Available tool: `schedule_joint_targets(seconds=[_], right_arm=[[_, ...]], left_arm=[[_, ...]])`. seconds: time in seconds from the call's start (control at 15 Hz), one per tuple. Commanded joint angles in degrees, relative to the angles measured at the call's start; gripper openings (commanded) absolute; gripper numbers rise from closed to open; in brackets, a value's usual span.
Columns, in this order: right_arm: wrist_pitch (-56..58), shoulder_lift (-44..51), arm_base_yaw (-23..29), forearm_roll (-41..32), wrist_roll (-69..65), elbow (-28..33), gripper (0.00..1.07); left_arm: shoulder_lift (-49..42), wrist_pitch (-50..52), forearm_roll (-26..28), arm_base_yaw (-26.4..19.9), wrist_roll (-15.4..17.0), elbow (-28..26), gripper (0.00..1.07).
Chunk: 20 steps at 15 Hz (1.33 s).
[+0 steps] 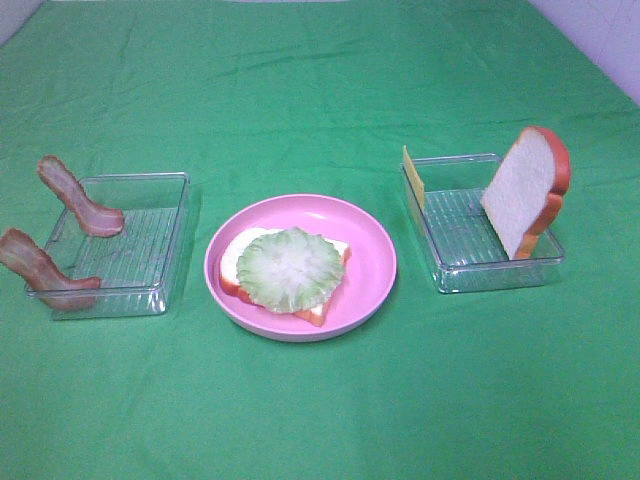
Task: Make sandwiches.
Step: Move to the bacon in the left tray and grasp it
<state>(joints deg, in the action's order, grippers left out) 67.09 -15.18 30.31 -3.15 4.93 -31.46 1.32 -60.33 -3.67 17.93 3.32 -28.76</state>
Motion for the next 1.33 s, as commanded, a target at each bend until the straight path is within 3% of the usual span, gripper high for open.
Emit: schedule_joint_targets(seconds=[0.07,0.13,0.33,0.47,0.53,0.6,0.73,0.8,0.93,1.07,1.33], right_arm=[[-1.2,8.48,0.0,-1.6,4.18,0.46,0.79],[-1.2,11.46,0.0,-1.26,4.01,0.46,0.79],[-1.83,16.5,0.0,-0.23,2.46,0.63,0.79],[-3.84,16.16,0.0,0.23,2.18,1.09,0.79],[-6.42,16.16,0.0,0.29,2.86,2.52,0.79],[-6.42,16.16,0.0,0.29,2.86,2.52,0.79],[-6.42,16.16,0.0,0.29,2.92,2.52,0.79],[-6.36,16.16,0.0,0.29,2.92,2.52,0.79],[-6.36,16.16,0.0,0.29,2.92,2.52,0.79],[-6.36,16.16,0.0,0.29,2.92,2.52,0.79],[-6.36,16.16,0.0,0.29,2.92,2.52,0.79]], left_arm=[[4.18,3.78,1.15,0.06,4.64,-1.78,0.72],[5.67,5.04,1.09,0.06,5.96,-2.01,0.72],[17.36,13.18,-0.52,0.06,16.04,-2.86,0.72],[28.93,15.47,-2.86,0.06,21.72,-5.27,0.72],[42.28,12.61,-3.9,0.06,24.12,-11.23,0.72],[42.28,12.61,-3.9,0.06,24.12,-11.23,0.72],[55.75,7.51,-4.24,0.06,24.06,-18.79,0.72],[67.78,3.32,-5.39,0.06,23.66,-25.73,0.72],[79.35,-0.8,-5.79,0.06,21.83,-33.63,0.72],[87.83,-3.27,-5.39,-1.09,20.0,-40.74,0.72],[99.12,-6.47,-2.52,-5.79,17.59,-49.45,0.72]])
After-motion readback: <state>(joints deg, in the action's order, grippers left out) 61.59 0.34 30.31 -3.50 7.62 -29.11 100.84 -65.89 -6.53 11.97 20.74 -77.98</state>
